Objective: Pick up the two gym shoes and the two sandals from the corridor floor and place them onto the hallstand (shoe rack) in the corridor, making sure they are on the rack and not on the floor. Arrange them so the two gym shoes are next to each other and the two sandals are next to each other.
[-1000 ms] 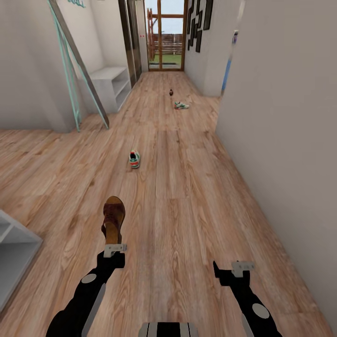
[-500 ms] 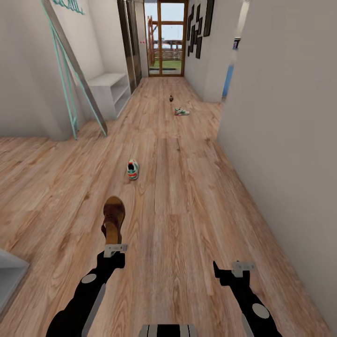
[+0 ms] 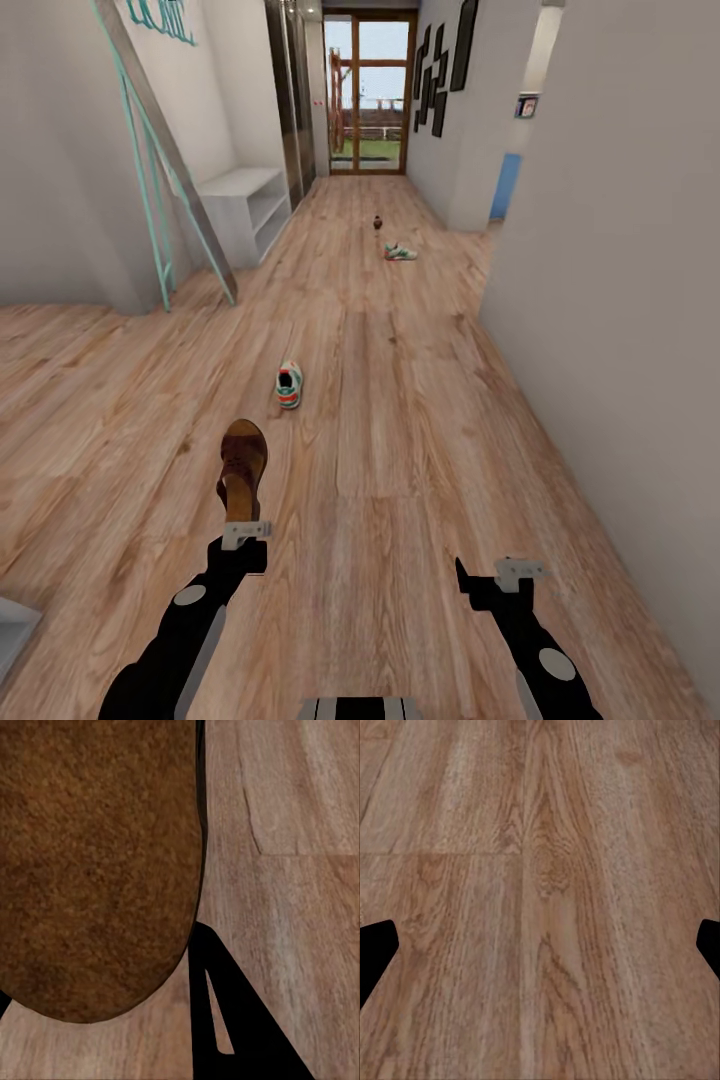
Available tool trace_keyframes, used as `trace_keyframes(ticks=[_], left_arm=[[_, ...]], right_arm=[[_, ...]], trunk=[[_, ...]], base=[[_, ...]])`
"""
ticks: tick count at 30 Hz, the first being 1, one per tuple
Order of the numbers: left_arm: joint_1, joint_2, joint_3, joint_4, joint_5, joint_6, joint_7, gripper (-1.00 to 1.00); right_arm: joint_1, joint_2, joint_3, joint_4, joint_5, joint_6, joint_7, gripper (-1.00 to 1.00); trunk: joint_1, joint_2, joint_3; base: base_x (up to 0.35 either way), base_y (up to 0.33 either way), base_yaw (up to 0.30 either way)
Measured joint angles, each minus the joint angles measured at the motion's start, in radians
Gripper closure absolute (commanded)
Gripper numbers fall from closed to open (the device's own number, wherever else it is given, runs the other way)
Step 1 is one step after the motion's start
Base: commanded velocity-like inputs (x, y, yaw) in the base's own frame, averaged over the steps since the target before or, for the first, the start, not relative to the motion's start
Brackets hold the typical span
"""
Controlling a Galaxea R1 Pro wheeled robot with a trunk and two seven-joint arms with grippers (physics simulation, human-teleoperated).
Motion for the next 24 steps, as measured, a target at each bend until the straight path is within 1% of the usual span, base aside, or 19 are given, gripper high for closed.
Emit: trace_keyframes(ticks=[14,24], left_arm=[[0.0,0.0,0.0,0.0,0.0,0.0,0.0,1.0],[0.0,0.0,-0.001,0.0,0.0,0.0,0.0,1.0]], right_arm=[[0.0,0.0,0.0,0.0,0.0,0.0,0.0,-1.0],[0.0,0.0,0.0,0.0,0.0,0.0,0.0,-1.0]], trunk=[[0.0,0.0,0.003],[0.0,0.0,0.003]], base=[[0.346,0.004,0.289],[0.345,0.108,0.3]])
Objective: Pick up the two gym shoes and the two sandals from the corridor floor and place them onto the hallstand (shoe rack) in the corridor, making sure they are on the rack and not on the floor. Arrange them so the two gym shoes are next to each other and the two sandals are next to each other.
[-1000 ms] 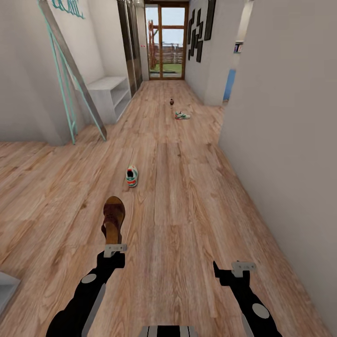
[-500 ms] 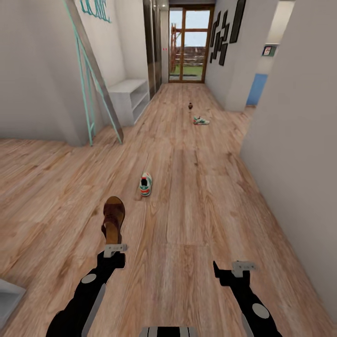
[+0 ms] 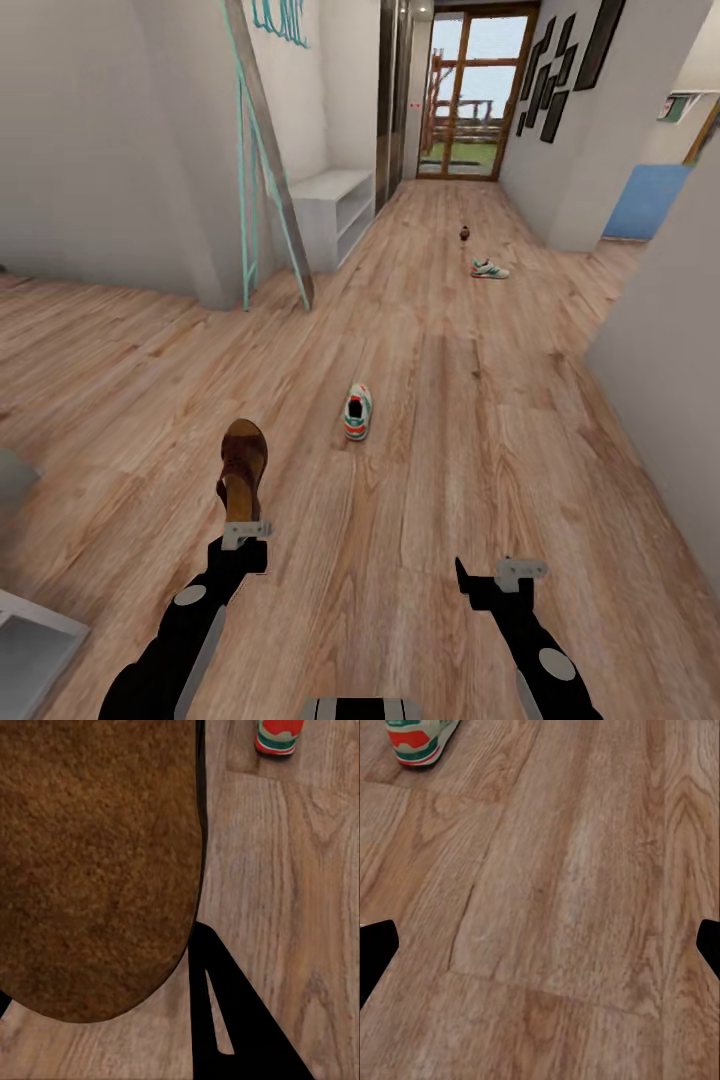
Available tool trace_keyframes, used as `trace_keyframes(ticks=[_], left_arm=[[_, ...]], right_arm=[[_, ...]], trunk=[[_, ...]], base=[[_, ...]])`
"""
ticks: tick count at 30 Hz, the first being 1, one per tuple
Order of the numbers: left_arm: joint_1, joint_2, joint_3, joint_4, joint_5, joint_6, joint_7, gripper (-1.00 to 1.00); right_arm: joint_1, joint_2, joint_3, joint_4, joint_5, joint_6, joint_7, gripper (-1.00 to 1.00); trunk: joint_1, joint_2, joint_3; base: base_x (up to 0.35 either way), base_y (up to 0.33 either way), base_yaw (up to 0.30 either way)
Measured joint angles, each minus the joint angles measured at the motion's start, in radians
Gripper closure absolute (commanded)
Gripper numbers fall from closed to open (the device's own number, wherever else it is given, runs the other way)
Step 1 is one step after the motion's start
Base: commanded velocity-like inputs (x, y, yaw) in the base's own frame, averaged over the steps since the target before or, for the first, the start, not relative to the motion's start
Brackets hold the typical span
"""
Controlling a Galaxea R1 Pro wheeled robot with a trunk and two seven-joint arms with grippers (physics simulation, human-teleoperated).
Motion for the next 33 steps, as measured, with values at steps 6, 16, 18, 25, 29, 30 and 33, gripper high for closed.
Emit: trace_keyframes(ticks=[6,16,18,25,29,30,33], left_arm=[[0.0,0.0,0.0,0.0,0.0,0.0,0.0,1.0],[0.0,-0.001,-0.001,0.0,0.0,0.0,0.0,1.0],[0.0,-0.001,-0.001,0.0,0.0,0.0,0.0,1.0],[0.0,-0.001,-0.001,0.001,0.0,0.0,0.0,1.0],[0.0,0.0,-0.001,0.0,0.0,0.0,0.0,1.0],[0.0,-0.001,-0.001,0.0,0.0,0.0,0.0,1.0],[0.0,-0.001,-0.001,0.0,0.0,0.0,0.0,1.0]], right_arm=[[0.0,0.0,0.0,0.0,0.0,0.0,0.0,-1.0],[0.0,0.0,0.0,0.0,0.0,0.0,0.001,-1.0],[0.0,0.0,0.0,0.0,0.0,0.0,0.001,-1.0],[0.0,0.0,0.0,-0.001,0.0,0.0,0.0,-1.0],[0.0,0.0,0.0,-0.002,0.0,0.0,0.0,-1.0],[0.0,0.0,0.0,-0.002,0.0,0.0,0.0,-1.0],[0.0,0.0,0.0,-0.002,0.0,0.0,0.0,-1.0]], trunk=[[0.0,0.0,0.0],[0.0,0.0,0.009],[0.0,0.0,0.012],[0.0,0.0,0.019],[0.0,0.0,0.02],[0.0,0.0,0.02],[0.0,0.0,0.02]], base=[[0.345,0.065,0.298],[0.345,0.004,0.232],[0.345,0.0,0.095],[0.345,0.0,0.031],[0.346,0.004,0.003],[0.346,0.03,0.001],[0.345,0.067,0.001]])
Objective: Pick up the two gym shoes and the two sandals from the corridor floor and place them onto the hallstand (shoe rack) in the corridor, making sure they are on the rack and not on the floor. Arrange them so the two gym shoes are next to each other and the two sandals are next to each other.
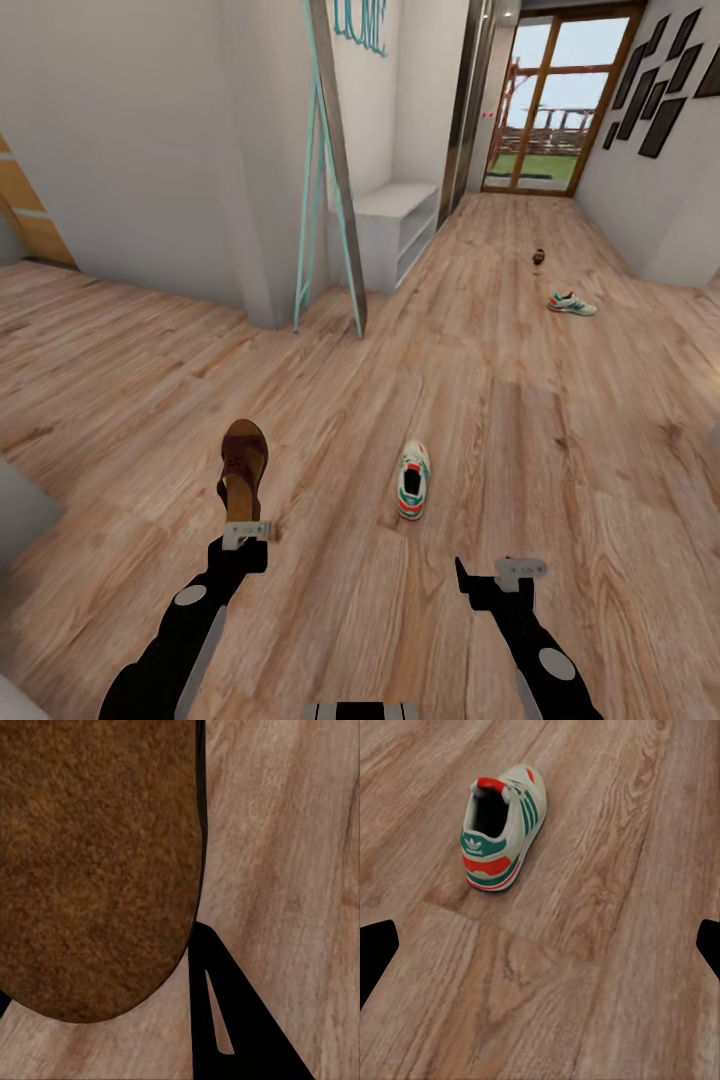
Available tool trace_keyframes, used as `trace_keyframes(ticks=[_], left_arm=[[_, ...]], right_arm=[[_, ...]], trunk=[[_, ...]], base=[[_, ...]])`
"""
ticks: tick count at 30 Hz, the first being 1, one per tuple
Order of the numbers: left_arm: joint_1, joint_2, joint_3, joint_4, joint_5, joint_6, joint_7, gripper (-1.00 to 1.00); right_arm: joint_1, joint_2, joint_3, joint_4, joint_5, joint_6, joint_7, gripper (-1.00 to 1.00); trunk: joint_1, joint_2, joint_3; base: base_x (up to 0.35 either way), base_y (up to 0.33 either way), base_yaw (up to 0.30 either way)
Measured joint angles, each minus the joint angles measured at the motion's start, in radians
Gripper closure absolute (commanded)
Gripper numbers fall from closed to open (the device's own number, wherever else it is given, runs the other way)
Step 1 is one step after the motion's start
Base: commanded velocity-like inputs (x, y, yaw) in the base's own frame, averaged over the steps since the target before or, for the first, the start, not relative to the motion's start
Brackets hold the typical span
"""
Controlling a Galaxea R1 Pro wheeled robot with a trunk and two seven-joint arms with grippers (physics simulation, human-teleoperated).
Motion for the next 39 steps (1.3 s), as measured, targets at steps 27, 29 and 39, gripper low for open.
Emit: trace_keyframes(ticks=[27,29,39], left_arm=[[0.0,0.0,-0.001,0.0,-0.002,0.0,0.0,1.0],[0.0,0.0,-0.001,0.0,-0.002,0.0,0.0,1.0],[0.0,0.0,0.0,0.0,-0.001,0.0,0.0,1.0]], right_arm=[[0.0,0.0,0.0,0.0,-0.004,0.0,-0.001,-1.0],[0.0,0.0,0.0,0.0,-0.004,0.0,0.0,-1.0],[0.0,0.0,0.0,0.0,-0.006,0.0,0.0,-1.0]], trunk=[[0.001,0.0,0.008],[0.001,0.0,0.008],[0.001,0.0,0.008]], base=[[0.242,0.117,-0.054],[0.007,0.016,-0.006],[0.081,0.158,-0.001]])
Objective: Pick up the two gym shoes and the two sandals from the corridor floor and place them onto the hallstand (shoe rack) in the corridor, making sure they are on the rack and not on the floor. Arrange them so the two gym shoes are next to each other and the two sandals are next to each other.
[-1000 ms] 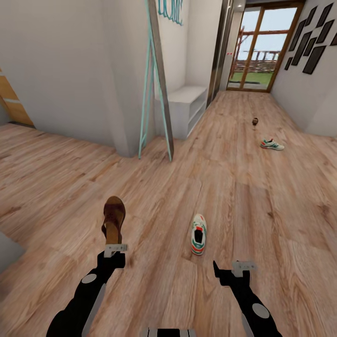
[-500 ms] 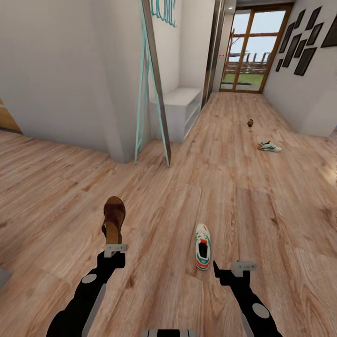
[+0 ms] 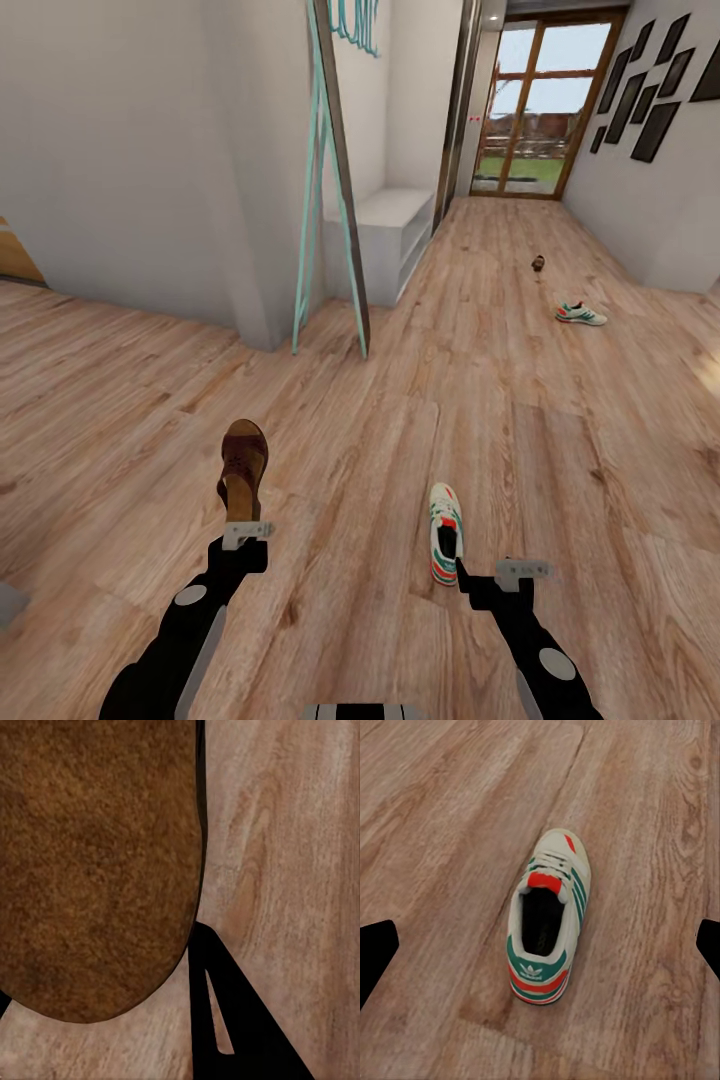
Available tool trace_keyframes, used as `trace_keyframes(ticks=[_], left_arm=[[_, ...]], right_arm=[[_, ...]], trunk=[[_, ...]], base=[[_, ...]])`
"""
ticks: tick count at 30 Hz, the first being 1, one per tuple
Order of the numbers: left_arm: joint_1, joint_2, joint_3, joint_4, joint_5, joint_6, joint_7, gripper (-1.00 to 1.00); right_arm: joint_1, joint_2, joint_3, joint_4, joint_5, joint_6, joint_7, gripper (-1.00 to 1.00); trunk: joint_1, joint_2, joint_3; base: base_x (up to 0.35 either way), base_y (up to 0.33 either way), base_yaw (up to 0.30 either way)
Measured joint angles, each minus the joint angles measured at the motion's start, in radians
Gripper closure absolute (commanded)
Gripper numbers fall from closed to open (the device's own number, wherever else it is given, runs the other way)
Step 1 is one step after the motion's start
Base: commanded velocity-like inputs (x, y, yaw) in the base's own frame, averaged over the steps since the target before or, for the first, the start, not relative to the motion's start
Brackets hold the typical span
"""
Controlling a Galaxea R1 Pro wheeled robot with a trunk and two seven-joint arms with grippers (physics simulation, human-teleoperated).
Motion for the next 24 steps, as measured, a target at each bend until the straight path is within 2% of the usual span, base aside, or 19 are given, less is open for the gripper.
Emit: trace_keyframes(ticks=[7,17,24], left_arm=[[0.0,0.0,-0.001,0.0,0.0,0.0,0.0,1.0],[0.0,-0.001,-0.001,0.0,0.001,0.0,0.0,1.0],[0.0,-0.001,-0.001,0.0,0.0,0.0,0.0,1.0]], right_arm=[[0.0,0.0,0.0,0.0,0.0,0.0,0.0,-1.0],[0.0,0.0,0.0,0.0,0.0,0.0,0.0,-1.0],[0.0,0.0,0.0,0.0,0.0,0.001,0.0,-1.0]], trunk=[[0.0,0.0,0.0],[-0.001,0.0,0.004],[0.0,0.0,0.005]], base=[[0.008,0.008,0.0],[0.301,0.0,-0.167],[0.221,0.0,-0.036]])
